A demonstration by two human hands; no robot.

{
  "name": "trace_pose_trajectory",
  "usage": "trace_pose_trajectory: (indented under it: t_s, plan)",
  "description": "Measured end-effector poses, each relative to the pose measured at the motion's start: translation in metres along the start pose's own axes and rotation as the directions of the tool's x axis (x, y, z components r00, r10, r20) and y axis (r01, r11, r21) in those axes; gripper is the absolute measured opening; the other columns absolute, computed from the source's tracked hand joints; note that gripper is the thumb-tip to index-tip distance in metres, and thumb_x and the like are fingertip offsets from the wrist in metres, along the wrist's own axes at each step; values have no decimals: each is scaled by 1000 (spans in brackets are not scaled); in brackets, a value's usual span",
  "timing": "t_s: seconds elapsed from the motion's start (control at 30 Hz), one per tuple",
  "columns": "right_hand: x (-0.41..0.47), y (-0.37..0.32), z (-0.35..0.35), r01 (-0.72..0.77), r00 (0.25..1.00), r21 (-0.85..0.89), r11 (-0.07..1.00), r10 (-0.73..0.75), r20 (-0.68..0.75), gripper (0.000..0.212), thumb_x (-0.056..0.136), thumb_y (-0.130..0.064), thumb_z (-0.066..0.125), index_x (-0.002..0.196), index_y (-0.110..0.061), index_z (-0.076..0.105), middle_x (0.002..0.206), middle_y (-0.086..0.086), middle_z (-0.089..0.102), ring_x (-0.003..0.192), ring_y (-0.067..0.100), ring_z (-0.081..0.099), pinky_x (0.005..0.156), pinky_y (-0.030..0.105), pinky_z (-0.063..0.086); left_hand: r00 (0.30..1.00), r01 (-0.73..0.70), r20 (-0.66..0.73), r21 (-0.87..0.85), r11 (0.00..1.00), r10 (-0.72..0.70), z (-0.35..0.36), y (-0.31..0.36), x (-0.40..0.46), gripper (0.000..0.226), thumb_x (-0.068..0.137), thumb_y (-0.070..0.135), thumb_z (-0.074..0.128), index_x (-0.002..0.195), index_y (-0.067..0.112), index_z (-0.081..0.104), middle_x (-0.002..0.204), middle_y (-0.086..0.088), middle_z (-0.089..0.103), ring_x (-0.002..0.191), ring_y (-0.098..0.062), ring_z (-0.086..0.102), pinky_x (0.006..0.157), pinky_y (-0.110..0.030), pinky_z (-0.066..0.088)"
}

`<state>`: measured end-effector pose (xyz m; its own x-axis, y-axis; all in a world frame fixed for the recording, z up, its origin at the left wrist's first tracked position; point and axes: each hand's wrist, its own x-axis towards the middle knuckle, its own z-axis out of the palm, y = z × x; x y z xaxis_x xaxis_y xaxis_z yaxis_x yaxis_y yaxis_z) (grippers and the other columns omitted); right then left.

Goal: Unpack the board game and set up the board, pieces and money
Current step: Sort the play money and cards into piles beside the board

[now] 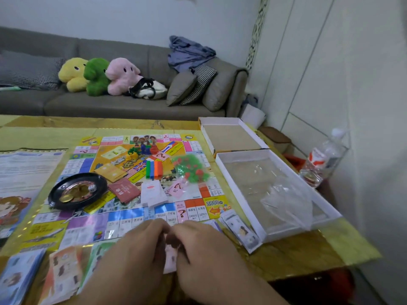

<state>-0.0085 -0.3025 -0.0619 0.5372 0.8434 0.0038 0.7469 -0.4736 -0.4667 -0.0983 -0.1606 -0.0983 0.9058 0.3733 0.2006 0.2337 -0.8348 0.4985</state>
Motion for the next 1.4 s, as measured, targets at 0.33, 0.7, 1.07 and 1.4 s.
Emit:
trace_pose_trajectory:
  t_s: [0.33,0.7,1.07,1.4]
  plan:
    - [-16,38,-32,-141,990,-34,989,141,-14,25,101,-17,56,123,-30,58,121,-10,58,111,14,55,99,39,53,999,37,10,5,999,-37,5,10,14,18,100,24,57,105,41,59,93,29,58,84,3,59,68,-13,45]
    - [-3,160,-77,-719,695,-153,678,704,-145,47,95,-34,62,142,-40,59,147,-2,59,125,25,58,103,41,50,992,123,-33,-20,992,-123,-7,-11,22,20,101,23,56,114,38,59,98,24,59,90,-2,59,79,-23,54]
    - [0,95,-61,-441,828,-21,897,398,-395,29,96,-12,66,119,-28,72,126,-4,69,106,15,61,87,29,49,986,161,-26,-93,983,-164,-29,-33,22,14,100,26,55,105,38,61,95,21,63,87,-4,62,75,-24,55]
    - [44,32,1,-121,991,-79,989,116,-58,16,103,-27,58,108,-36,70,104,-30,62,102,-6,55,86,15,49,981,192,40,-12,981,-192,-46,-62,13,19,102,25,50,102,35,66,97,22,65,90,-2,61,80,-24,54]
